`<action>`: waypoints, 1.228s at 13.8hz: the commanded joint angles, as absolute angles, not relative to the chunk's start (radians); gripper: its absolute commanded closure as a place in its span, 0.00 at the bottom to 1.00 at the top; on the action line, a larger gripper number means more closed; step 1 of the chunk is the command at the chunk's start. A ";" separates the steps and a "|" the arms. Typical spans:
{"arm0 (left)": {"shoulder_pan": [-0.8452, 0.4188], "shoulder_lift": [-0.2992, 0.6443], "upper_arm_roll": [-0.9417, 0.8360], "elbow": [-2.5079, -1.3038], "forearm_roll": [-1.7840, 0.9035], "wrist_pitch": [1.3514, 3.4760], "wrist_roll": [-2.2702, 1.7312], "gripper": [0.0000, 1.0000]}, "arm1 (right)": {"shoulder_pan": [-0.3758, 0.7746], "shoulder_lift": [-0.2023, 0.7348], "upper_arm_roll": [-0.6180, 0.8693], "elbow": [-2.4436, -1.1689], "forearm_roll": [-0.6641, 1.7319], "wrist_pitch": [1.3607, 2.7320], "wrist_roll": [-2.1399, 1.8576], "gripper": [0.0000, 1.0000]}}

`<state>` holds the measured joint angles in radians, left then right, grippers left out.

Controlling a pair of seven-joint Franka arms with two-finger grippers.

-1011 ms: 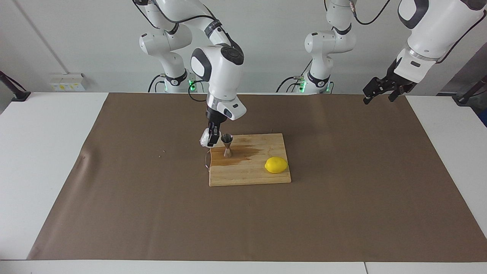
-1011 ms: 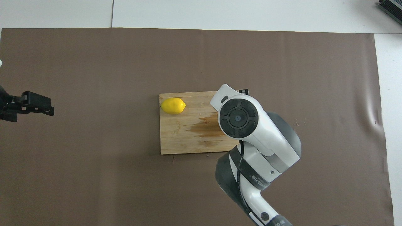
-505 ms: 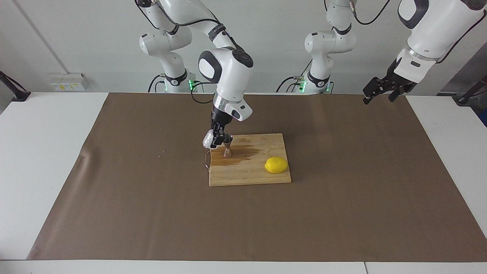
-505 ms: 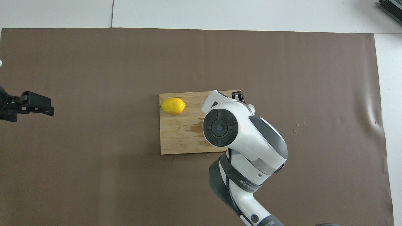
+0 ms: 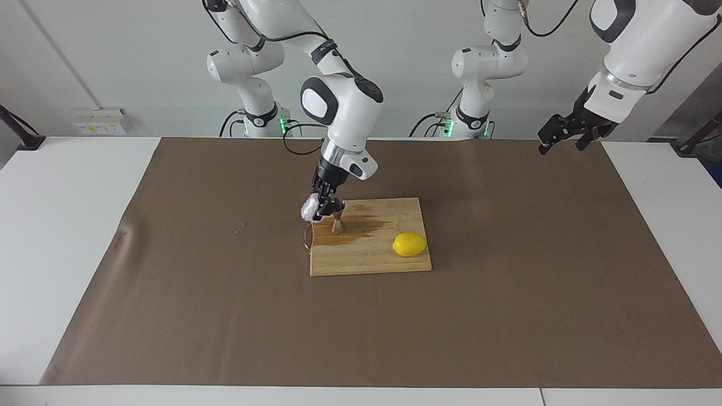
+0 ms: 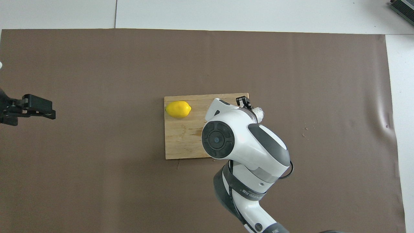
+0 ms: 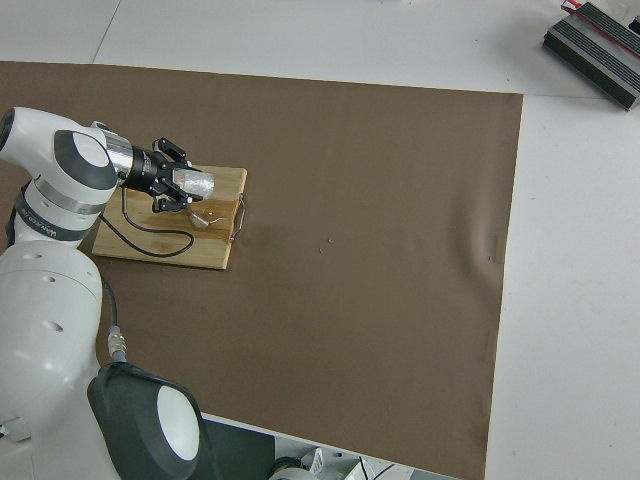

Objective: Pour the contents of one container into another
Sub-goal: 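Tilt the clear glass with the right gripper into the metal cup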

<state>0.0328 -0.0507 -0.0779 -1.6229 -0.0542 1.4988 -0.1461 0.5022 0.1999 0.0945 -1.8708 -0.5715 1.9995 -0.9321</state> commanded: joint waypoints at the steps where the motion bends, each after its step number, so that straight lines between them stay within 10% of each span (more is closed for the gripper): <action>1: 0.035 -0.063 -0.077 -1.626 -0.063 1.486 -0.141 0.00 | 0.518 0.178 0.095 -1.904 -0.621 2.010 -0.911 1.00; 17: 0.035 -0.064 -0.077 -1.626 -0.063 1.485 -0.141 0.00 | 0.540 0.155 0.095 -1.950 -0.718 2.056 -0.914 1.00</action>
